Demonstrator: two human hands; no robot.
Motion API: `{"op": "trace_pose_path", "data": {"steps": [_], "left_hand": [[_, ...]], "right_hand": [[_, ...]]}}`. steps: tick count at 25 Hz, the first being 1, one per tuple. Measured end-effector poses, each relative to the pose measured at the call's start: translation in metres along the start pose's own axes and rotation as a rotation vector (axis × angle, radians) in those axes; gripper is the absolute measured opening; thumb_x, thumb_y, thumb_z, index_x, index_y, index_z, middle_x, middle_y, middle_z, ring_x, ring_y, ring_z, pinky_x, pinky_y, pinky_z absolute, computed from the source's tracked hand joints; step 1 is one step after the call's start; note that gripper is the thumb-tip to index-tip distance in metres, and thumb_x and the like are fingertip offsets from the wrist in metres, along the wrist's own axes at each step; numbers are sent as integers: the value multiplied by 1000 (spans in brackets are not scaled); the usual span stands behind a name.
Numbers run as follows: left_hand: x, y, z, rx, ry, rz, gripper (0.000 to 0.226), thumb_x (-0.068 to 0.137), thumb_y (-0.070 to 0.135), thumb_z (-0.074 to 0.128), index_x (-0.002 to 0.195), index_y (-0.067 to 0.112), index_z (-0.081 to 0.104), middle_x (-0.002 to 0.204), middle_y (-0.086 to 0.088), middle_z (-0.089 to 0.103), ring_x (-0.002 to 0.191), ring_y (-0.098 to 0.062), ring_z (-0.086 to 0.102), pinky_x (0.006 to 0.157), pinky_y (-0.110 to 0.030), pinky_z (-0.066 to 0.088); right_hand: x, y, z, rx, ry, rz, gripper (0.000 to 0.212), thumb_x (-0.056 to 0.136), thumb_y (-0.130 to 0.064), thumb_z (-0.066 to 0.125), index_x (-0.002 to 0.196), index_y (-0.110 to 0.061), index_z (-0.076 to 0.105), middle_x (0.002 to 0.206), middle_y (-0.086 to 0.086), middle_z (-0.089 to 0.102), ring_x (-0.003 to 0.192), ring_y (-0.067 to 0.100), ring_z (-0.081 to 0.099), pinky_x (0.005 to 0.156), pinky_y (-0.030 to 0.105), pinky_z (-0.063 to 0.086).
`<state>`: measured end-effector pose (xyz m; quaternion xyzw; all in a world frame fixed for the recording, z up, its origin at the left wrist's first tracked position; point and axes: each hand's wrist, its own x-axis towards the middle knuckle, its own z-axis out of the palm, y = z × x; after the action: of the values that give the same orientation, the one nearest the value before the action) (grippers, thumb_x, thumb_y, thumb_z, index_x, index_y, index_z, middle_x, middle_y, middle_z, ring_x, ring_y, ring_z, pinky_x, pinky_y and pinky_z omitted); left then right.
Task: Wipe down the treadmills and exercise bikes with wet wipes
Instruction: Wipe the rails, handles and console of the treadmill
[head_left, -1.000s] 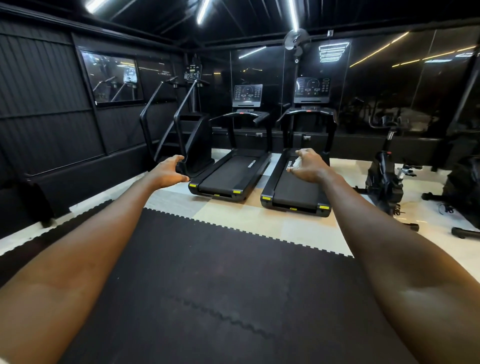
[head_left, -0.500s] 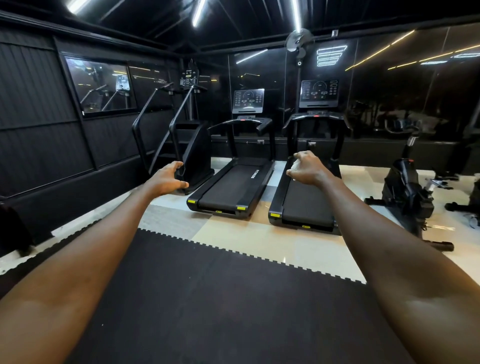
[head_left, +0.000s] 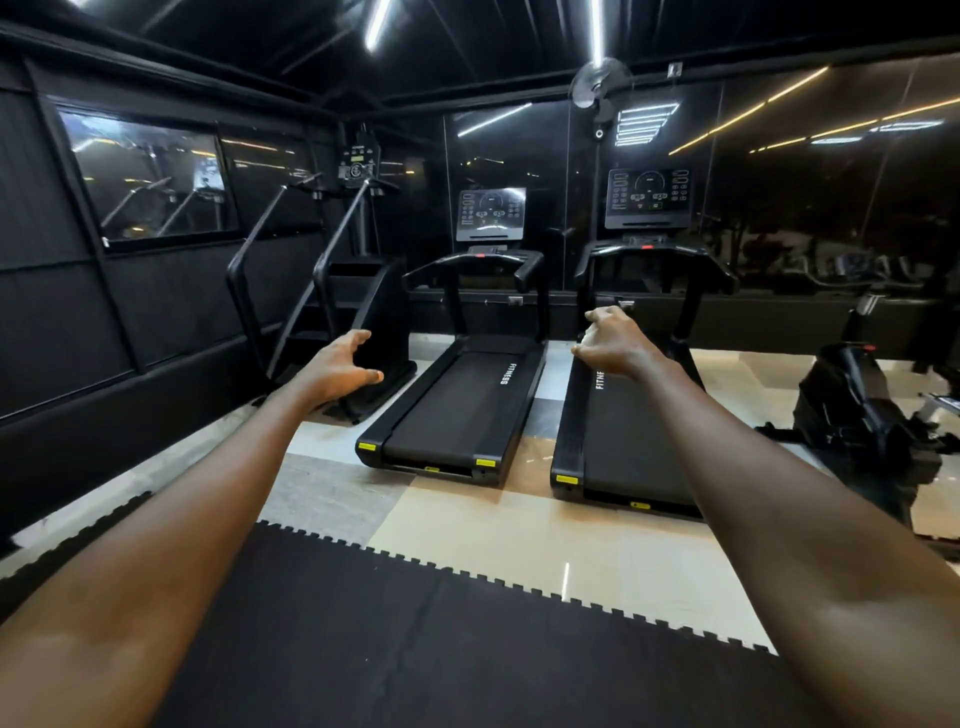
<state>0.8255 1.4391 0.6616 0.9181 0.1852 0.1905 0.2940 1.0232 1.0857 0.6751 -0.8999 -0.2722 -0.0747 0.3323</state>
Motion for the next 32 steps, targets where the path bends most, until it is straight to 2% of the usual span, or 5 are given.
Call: {"op": "trace_pose_path", "data": {"steps": [3, 9, 17, 23, 32], "left_hand": [[98, -36, -6, 4, -41, 14, 80, 86, 21, 78, 155, 19, 36, 157, -7, 41, 146, -20, 36, 116, -32, 29], [274, -94, 0, 36, -65, 41, 81, 87, 25, 77, 155, 19, 34, 159, -5, 37, 146, -21, 36, 119, -37, 31], [530, -152, 47, 34, -76, 73, 80, 87, 26, 76, 155, 21, 34, 160, -1, 35, 146, -20, 35, 119, -38, 30], [723, -201, 77, -8, -98, 36, 82, 87, 23, 77, 156, 17, 33, 160, -4, 35, 148, -19, 33, 121, -36, 29], [1015, -285, 110, 2, -88, 80, 80, 89, 21, 75, 156, 15, 32, 160, -8, 35, 148, -23, 33, 119, -35, 29]], "right_hand": [[83, -10, 38, -28, 11, 36, 66, 91, -23, 64, 148, 1, 40, 154, 9, 35, 136, 22, 45, 104, 20, 33], [252, -20, 100, -63, 39, 35, 72, 89, -27, 67, 150, 1, 38, 153, 11, 37, 140, 24, 40, 114, 26, 30], [494, 25, 186, -95, 55, 29, 74, 90, -29, 68, 151, -1, 36, 155, 9, 34, 140, 24, 40, 115, 30, 32], [696, 44, 241, -99, 66, 30, 68, 89, -31, 69, 146, -3, 45, 153, 9, 37, 138, 24, 43, 112, 30, 35], [963, 72, 360, -97, 47, 56, 73, 90, -31, 67, 151, -3, 37, 156, 10, 34, 142, 25, 38, 114, 32, 33]]}}
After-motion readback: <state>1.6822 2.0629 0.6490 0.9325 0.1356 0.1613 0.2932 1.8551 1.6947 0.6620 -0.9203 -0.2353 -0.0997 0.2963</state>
